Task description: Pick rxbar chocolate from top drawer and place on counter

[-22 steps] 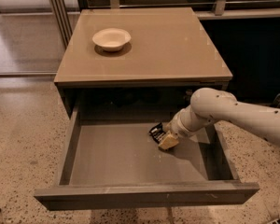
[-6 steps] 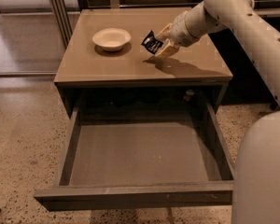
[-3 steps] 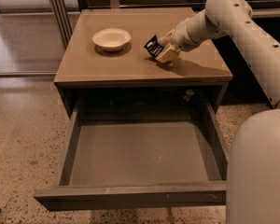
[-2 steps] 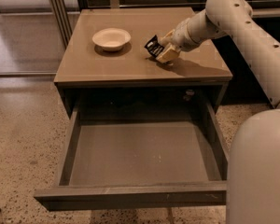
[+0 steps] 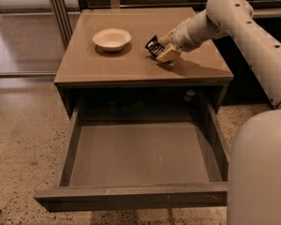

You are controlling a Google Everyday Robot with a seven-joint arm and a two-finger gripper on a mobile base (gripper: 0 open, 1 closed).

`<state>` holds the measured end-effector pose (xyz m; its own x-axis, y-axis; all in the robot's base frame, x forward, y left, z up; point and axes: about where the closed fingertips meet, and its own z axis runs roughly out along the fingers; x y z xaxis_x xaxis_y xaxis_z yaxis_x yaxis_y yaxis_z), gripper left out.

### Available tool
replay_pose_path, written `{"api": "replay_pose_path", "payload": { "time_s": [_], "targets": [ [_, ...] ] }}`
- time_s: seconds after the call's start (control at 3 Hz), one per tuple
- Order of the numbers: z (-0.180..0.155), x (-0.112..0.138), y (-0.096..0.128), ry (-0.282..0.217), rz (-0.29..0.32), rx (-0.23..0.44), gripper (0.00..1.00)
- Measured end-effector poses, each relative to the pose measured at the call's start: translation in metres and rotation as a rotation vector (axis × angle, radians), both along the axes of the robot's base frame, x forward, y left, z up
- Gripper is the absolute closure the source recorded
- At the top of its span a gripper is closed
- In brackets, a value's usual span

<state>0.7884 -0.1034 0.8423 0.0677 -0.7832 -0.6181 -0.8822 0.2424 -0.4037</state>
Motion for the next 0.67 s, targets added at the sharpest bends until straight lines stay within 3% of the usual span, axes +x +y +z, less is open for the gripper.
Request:
{"api": "replay_pose_path", "payload": {
  "time_s": [0.33,0.67],
  "targets": [
    [-0.0001,0.0000,0.0001,0.000,0.000,0.000,0.00],
    [-0.0001,0.0000,0.0001,0.000,0.000,0.000,0.00]
  ]
}}
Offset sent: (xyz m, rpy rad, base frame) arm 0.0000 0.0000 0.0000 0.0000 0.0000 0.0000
